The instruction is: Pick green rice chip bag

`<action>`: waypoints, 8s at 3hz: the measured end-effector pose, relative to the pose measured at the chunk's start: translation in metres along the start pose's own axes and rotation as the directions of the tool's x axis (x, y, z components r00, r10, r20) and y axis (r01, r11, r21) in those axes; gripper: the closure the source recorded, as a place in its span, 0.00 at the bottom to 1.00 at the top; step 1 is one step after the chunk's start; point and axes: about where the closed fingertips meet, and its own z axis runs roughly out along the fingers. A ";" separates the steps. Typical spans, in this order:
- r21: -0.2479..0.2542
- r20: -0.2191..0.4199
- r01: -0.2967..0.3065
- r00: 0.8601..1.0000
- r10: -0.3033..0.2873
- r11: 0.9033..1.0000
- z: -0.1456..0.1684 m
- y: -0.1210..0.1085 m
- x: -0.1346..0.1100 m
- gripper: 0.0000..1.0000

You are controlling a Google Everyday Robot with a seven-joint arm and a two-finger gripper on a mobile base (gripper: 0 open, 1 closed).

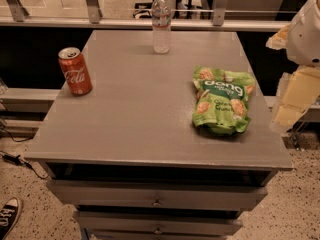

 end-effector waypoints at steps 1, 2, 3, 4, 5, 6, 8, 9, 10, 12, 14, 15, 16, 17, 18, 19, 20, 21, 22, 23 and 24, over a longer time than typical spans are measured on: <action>0.000 0.000 0.000 1.000 0.000 1.000 0.000 0.000 0.000 0.00; -0.020 0.059 -0.060 0.996 0.061 0.998 0.018 0.000 0.006 0.00; -0.080 0.130 -0.148 0.979 0.157 0.986 0.060 0.000 -0.001 0.00; -0.128 0.246 -0.197 0.943 0.224 0.972 0.107 -0.004 -0.028 0.00; -0.130 0.307 -0.210 0.921 0.240 0.969 0.127 -0.010 -0.045 0.00; -0.069 0.331 -0.196 0.920 0.208 0.978 0.140 -0.013 -0.054 0.18; 0.021 0.359 -0.165 0.922 0.147 0.986 0.147 -0.016 -0.063 0.64; 0.073 0.396 -0.131 0.914 0.092 0.989 0.136 -0.033 -0.076 0.95; 0.118 0.430 -0.108 0.902 0.047 0.987 0.124 -0.050 -0.088 1.00; 0.179 0.534 -0.105 0.846 -0.007 0.978 0.093 -0.084 -0.103 1.00; 0.192 0.606 -0.115 0.795 -0.026 0.975 0.067 -0.099 -0.101 1.00; 0.199 0.649 -0.120 0.760 -0.039 0.973 0.046 -0.107 -0.100 1.00; 0.210 0.696 -0.126 0.716 -0.057 0.970 0.021 -0.116 -0.101 1.00; 0.229 0.737 -0.131 0.671 -0.083 0.965 -0.003 -0.126 -0.106 1.00; 0.236 0.765 -0.137 0.637 -0.097 0.962 -0.023 -0.134 -0.111 1.00; 0.240 0.767 -0.138 0.634 -0.101 0.961 -0.026 -0.135 -0.111 1.00; 0.215 0.767 -0.139 0.636 -0.079 0.967 -0.021 -0.129 -0.107 0.86; 0.163 0.739 -0.122 0.672 -0.040 0.979 0.000 -0.099 -0.090 0.54; 0.138 0.712 -0.106 0.702 -0.024 0.985 0.017 -0.081 -0.082 0.32; 0.131 0.677 -0.076 0.735 -0.033 0.989 0.036 -0.063 -0.073 0.08; 0.138 0.633 -0.034 0.772 -0.062 0.990 0.058 -0.045 -0.060 0.00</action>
Offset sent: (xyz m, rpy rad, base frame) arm 0.0144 -0.0096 -0.0588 0.2336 0.0475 -0.1143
